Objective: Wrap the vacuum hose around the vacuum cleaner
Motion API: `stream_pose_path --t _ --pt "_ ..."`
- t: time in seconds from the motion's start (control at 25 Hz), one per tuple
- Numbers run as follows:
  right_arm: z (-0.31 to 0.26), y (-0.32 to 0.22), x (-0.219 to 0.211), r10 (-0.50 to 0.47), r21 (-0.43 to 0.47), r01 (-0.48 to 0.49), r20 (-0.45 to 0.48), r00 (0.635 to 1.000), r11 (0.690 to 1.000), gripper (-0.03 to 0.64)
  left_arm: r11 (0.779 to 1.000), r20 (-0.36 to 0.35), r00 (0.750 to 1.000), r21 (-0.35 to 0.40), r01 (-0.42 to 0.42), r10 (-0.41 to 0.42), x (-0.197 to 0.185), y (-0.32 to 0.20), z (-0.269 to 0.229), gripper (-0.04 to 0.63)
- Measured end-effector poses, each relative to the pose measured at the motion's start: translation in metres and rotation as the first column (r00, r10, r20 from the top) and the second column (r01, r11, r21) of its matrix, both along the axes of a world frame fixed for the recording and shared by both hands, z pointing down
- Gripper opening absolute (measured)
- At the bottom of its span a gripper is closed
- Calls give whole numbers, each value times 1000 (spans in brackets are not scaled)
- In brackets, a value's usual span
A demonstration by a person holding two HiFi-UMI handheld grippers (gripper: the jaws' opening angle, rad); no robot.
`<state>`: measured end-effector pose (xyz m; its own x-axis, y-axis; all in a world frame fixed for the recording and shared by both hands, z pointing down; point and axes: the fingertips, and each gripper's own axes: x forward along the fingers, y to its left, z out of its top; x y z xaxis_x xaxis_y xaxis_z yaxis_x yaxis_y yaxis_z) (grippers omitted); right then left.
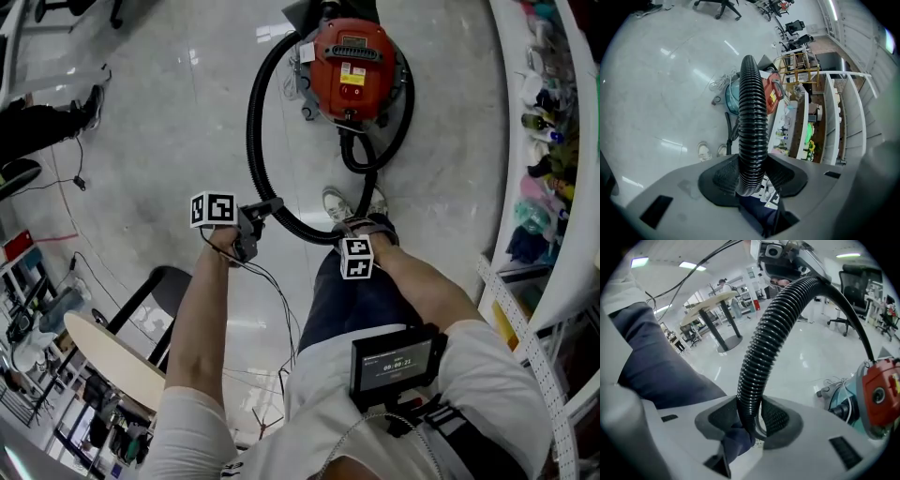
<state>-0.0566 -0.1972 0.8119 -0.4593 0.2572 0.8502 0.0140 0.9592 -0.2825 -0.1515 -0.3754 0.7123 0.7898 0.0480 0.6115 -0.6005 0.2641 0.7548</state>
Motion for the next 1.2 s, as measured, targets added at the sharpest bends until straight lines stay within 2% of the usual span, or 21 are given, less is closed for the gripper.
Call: stream_pose_path --t 0.32,0.52,0.72,1.0,1.2 --pt "-20 37 57 3 -94 -9 -68 998 996 156 997 -16 999 -63 -47 46 37 32 9 166" --pt "-31 55 93 9 -125 -25 -130 992 992 153 995 -31 998 -82 -49 47 67 46 15 167" --pt "-38 63 130 21 -117 -46 -208 978 992 152 993 -54 997 -99 -63 58 99 53 22 167" --pt "-40 61 180 38 -87 -68 -300 953 994 149 982 -82 987 -120 -145 136 141 55 34 167" --pt "-43 54 209 32 -66 -59 -341 939 996 144 975 -115 983 -154 -159 142 160 56 41 167"
